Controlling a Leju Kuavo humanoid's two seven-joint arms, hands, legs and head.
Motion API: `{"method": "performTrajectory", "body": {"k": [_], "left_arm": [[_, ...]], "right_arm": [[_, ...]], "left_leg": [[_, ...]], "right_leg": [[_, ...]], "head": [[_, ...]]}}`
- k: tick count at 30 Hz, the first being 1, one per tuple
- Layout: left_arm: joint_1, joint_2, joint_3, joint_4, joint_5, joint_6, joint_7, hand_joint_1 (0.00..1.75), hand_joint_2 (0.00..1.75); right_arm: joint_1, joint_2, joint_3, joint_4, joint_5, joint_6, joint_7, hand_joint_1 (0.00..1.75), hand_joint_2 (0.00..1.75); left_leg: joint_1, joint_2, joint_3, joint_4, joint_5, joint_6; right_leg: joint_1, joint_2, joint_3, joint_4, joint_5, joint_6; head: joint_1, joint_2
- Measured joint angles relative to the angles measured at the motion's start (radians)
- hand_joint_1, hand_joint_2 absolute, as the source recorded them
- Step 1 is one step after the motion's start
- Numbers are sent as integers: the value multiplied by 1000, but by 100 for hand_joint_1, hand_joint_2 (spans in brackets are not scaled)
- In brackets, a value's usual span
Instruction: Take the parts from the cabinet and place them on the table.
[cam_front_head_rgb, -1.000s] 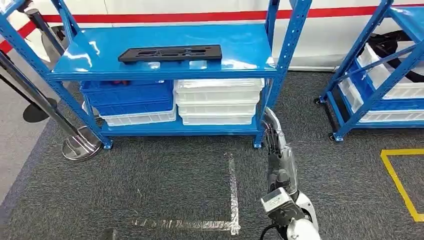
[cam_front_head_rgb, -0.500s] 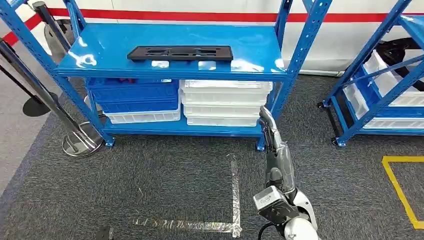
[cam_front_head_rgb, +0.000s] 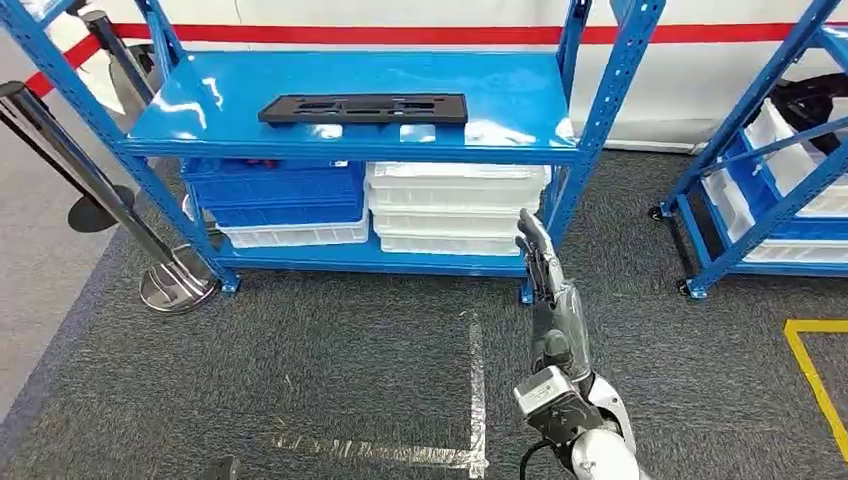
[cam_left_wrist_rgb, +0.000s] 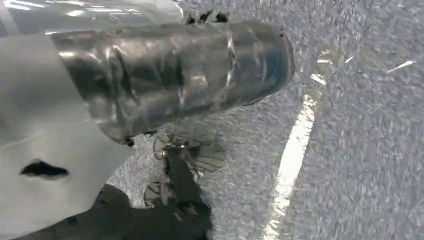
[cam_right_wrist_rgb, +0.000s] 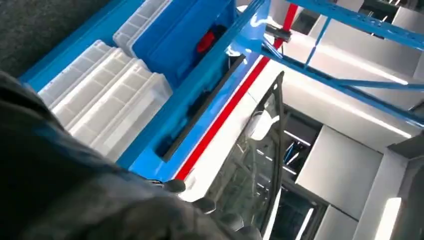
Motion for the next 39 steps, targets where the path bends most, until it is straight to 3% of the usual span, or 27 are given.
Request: {"method": "performTrajectory", "body": {"k": [1, 2, 4, 5, 6, 7, 9, 10, 11, 12, 13, 14, 15, 16, 18, 25, 26, 27, 28, 29, 30, 31, 32, 33, 35, 37, 39], "left_arm": [[-4, -2, 0, 0, -1, 0, 0, 0, 0], [-8, -3, 0, 0, -3, 0, 1, 0, 0], [-5, -4, 0, 0, -4, 0, 2, 0, 0], [-4, -5, 0, 0, -4, 0, 2, 0, 0], [-1, -9, 0, 0, -4, 2, 2, 0, 0], [-2, -9, 0, 0, -4, 2, 2, 0, 0], [-4, -10, -1, 0, -5, 2, 2, 0, 0], [-5, -10, -1, 0, -5, 2, 2, 0, 0], [-4, -10, -1, 0, -5, 2, 2, 0, 0], [-4, -10, -1, 0, -5, 2, 3, 0, 0], [-3, -11, -1, 0, -5, 2, 3, 0, 0], [-3, -12, 0, 0, -5, 2, 3, 0, 0], [-3, -15, 0, 0, -6, 2, 3, 0, 0], [-6, -16, -1, 0, -6, 2, 3, 0, 0], [-6, -16, -1, 0, -6, 2, 4, 0, 0], [-4, -16, 0, 0, -6, 2, 4, 0, 0], [0, -16, 0, 0, -6, 3, 4, 0, 0], [0, -15, 0, 0, -6, 3, 4, 0, 0], [2, -15, -1, 0, -6, 3, 5, 0, 0], [0, -16, -1, 0, -7, 3, 5, 0, 0], [-3, -16, -1, 0, -7, 2, 5, 0, 0], [-2, -16, -1, 0, -7, 1, 5, 0, 0], [-2, -15, -1, 0, -7, 1, 8, 0, 0], [-5, -15, -1, 0, -7, 1, 8, 0, 0], [-4, -16, -2, 0, -7, 0, 13, 0, 0], [-3, -17, -2, 0, -7, 0, 17, 0, 0], [-2, -21, -2, 0, -8, -2, 18, 0, 0]], "right_arm": [[0, 0, 0, 0, -1, 0, -1, 0, 0], [-1, 0, 0, 0, -5, 0, -2, 0, 0], [-1, 0, 0, 0, -8, -1, -3, 0, 0], [-2, 0, 0, 0, -8, -3, -4, 0, 0], [-2, 0, 0, 0, -10, -7, -5, 0, 0], [-1, 0, 0, 0, -10, -9, -8, 0, 0], [6, -1, 0, 0, -11, -12, -8, 0, 0], [11, -1, 0, 0, -11, -12, -8, 0, 0], [14, -1, 0, 0, -11, -12, -8, 0, 0], [15, -2, 0, 0, -11, -12, -8, 0, 0], [14, -3, 0, 0, -11, -12, -8, 0, 0], [14, -3, 0, 0, -11, -13, -8, 0, 0], [14, -3, 0, 0, -11, -13, -8, 0, 0], [15, -4, 0, 0, -11, -13, -8, 0, 0], [16, -4, 0, 0, -11, -13, -8, 0, 0], [15, -4, 0, 0, -11, -13, -8, 0, 0], [14, -4, 0, 0, -11, -13, -8, 0, 0], [14, -4, 0, 0, -11, -13, -8, 0, 0], [15, -3, 0, 0, -12, -13, -8, 0, 0], [16, -3, 0, -2, -17, -13, -8, 0, 0], [24, -3, 0, -3, -28, -14, -10, 0, 0], [35, -4, 0, -4, -35, -13, -18, 0, 0], [36, -4, 0, -14, -35, -13, -20, 0, 0], [36, -4, 0, -17, -36, -13, -20, 0, 0], [38, -4, 0, -18, -36, -13, -20, 0, 0], [39, -4, 0, -25, -36, -12, -20, 0, 0], [38, -8, -1, -28, -39, -13, -20, 0, 0]], "left_leg": [[-17, 15, 8, -14, -12, 10], [-14, 1, 8, -10, -10, 19], [-16, -19, 5, -13, -9, 26], [-11, -28, 11, -22, -4, 36], [-7, -37, 17, -27, 0, 41], [-6, -42, 16, -28, 1, 46], [-6, -63, 15, -27, 0, 53], [-7, -74, 15, -27, 0, 53], [-7, -85, 16, -26, -1, 53], [-6, -100, 17, -25, -2, 52], [-6, -113, 17, -23, -3, 50], [-5, -126, 18, -19, -5, 47], [-2, -136, 15, -15, -8, 43], [-9, -144, 8, -8, -11, 38], [-2, -162, 1, -9, -7, 27], [-2, -166, 0, -10, -6, 25], [1, -178, 2, -15, -3, 14], [1, -181, 2, -15, -5, 12], [-5, -115, -9, 9, -25, 7], [-3, -78, -38, 74, -63, 2], [1, -61, -104, 209, -122, -3], [2, -56, -115, 232, -97, -6], [-2, -48, 9, -2, -16, 11], [-10, -50, 12, -13, -13, 17], [-14, -53, 10, -10, -15, 24], [-4, -54, 25, -30, -7, 39], [-2, -53, 36, -40, -7, 48]], "right_leg": [[8, -6, 1, 3, -5, 8], [9, -14, 2, 0, -5, 14], [11, -34, 9, -5, -6, 21], [8, -34, 13, -4, -10, 30], [3, 6, 3, 18, -31, 36], [3, 33, -15, 60, -58, 37], [2, 54, -98, 233, -136, 38], [2, 55, -128, 289, -151, 38], [2, 55, -142, 308, -144, 38], [0, 57, -132, 275, -109, 37], [-1, 60, -105, 209, -65, 35], [-2, 73, -65, 116, -14, 31], [-4, 116, -32, 35, 16, 27], [-5, 145, -23, 14, 1, 23], [1, 126, -19, 11, 2, 21], [2, 123, -18, 12, 1, 20], [0, 112, -17, 7, 4, 12], [-7, 106, -13, 1, 7, 8], [-8, 95, -4, -7, 9, 1], [-7, 84, -1, -8, 7, -5], [-1, 67, 0, -6, 4, -10], [0, 53, 0, -2, -1, -11], [1, 50, 5, 1, -9, -3], [6, 49, 2, 5, -10, 4], [3, 47, 4, -4, -7, 13], [7, 48, 13, -10, -11, 27], [4, 54, -27, 84, -63, 31]], "head": [[-2, 0], [1, 0], [1, 0], [0, 0], [2, 0], [4, 0], [5, 0], [5, 0], [6, 0], [5, 0], [6, 0], [5, 0], [7, 0], [5, 0], [5, 0], [5, 0], [6, 0], [5, 0], [1, 0], [-11, 0], [-10, 0], [-10, 0], [-8, 0], [-9, 0], [-9, 0], [-8, 0], [-1, 0]]}}
